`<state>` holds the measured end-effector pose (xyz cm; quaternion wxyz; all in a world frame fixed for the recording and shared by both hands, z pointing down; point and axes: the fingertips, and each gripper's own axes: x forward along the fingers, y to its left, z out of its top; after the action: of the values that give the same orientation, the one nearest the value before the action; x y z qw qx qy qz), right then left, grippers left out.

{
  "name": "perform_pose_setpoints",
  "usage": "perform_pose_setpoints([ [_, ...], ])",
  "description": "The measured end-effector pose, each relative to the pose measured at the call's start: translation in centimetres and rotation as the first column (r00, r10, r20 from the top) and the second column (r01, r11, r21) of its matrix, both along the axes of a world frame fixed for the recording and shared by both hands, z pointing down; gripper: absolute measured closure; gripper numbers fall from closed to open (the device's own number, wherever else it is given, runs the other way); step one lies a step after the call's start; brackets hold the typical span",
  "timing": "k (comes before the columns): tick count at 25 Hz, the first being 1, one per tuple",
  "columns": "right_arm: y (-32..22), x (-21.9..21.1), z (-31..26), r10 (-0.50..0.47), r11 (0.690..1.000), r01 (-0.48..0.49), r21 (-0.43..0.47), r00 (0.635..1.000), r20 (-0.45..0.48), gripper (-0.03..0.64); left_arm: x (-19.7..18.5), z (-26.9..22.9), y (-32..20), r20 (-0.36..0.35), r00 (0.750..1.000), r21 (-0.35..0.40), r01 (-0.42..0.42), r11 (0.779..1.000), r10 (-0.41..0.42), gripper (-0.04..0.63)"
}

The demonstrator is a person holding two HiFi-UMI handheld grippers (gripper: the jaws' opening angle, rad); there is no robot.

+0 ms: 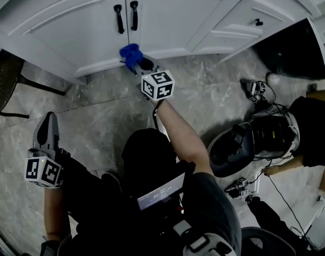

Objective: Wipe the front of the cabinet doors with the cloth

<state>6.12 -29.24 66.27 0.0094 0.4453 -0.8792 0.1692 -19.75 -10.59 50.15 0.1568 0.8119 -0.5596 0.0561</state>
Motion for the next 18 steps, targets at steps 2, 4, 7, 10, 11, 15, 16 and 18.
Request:
perform_pose_setpoints([
  [2,0.1,-1.2,1.0,-0.009,1.000,0.009,-0.006,1.000,-0.004,0.565,-0.8,0.5,0.5,0.006,1.000,-0.014,0.014,1.000,-0.014,0.592],
  [4,-0.2,-1.8,1.8,-0.013,1.000,0.013,-0.009,1.000,-0.007,0.565,-1.3,0.8,0.6,0.008,0.999,-0.023,0.032,0.999,-0.031,0.591],
  [7,-0.5,-2.1,2.5,-0.016,1.000,0.016,-0.010,1.000,-0.012,0.565,-1.6,0.8,0.8,0.009,0.999,-0.028,0.047,0.998,-0.047,0.592],
  [10,-0.6,-1.0,2.9,0.002,1.000,-0.003,-0.009,1.000,-0.026,0.565,-0.8,0.9,0.9,0.021,0.999,-0.036,0.032,0.999,-0.031,0.592],
  [11,-0.7,-0.4,3.0,0.009,1.000,-0.010,-0.007,0.999,-0.033,0.565,-0.5,0.9,0.8,0.025,0.999,-0.038,0.028,0.999,-0.027,0.592],
  [15,-0.9,2.6,3.7,0.050,0.999,-0.051,-0.012,0.997,-0.053,0.565,0.8,0.7,0.5,0.051,0.999,-0.026,-0.001,1.000,0.002,0.592],
  [16,-1.0,3.6,3.9,0.065,0.998,-0.065,-0.014,0.996,-0.056,0.565,1.1,0.7,0.3,0.056,0.998,-0.021,-0.009,1.000,0.010,0.592],
  [18,-1.3,5.8,4.4,0.097,0.995,-0.098,-0.016,0.993,-0.066,0.565,1.7,0.9,0.1,0.059,0.998,-0.021,-0.017,1.000,0.018,0.592],
])
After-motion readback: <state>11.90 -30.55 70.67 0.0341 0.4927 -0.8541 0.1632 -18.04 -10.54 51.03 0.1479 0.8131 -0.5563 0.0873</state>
